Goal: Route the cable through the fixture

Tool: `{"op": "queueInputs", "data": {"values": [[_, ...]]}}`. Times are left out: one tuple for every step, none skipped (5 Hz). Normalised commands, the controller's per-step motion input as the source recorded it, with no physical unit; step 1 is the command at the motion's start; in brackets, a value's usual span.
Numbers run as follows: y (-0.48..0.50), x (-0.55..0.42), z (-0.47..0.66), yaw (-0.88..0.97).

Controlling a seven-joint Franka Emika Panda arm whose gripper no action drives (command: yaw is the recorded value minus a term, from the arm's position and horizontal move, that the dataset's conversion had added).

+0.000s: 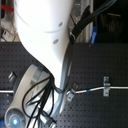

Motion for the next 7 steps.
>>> {"op": "queueInputs", "data": {"values": [[-0.006,-0.088,0.00,0.24],[-0.069,-0.247,0.00,0.42],[-0.035,-0.275,0.03,0.28],[0.019,0.003,0.00,0.00],[0.066,0.006,0.18,0.00],[0.070,-0.044,0.17,0.00],[0.021,-0.108,0.12,0.00]]}}
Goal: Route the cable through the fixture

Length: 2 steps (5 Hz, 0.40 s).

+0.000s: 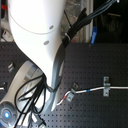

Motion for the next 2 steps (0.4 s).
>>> {"op": "queueInputs", "data": {"values": [[0.058,-0.305,0.19,0.00],[0.152,-0.260,0.22,0.00]]}}
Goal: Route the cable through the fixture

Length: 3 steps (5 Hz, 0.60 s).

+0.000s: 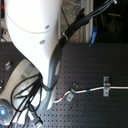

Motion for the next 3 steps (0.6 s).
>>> {"op": "queueInputs", "data": {"values": [[0.302,0.055,0.16,0.00],[0.298,0.054,0.16,0.00],[0.024,-0.129,0.15,0.00]]}}
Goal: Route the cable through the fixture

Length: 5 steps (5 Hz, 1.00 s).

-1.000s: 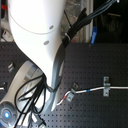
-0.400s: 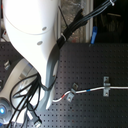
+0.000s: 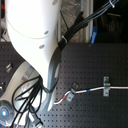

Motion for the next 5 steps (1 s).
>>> {"op": "queueInputs", "data": {"values": [[0.037,-0.184,0.35,0.00],[0.103,-0.294,0.41,0.00],[0.313,0.021,0.25,-0.03],[0.007,-0.042,0.00,0.00],[0.007,-0.044,-0.01,0.00]]}}
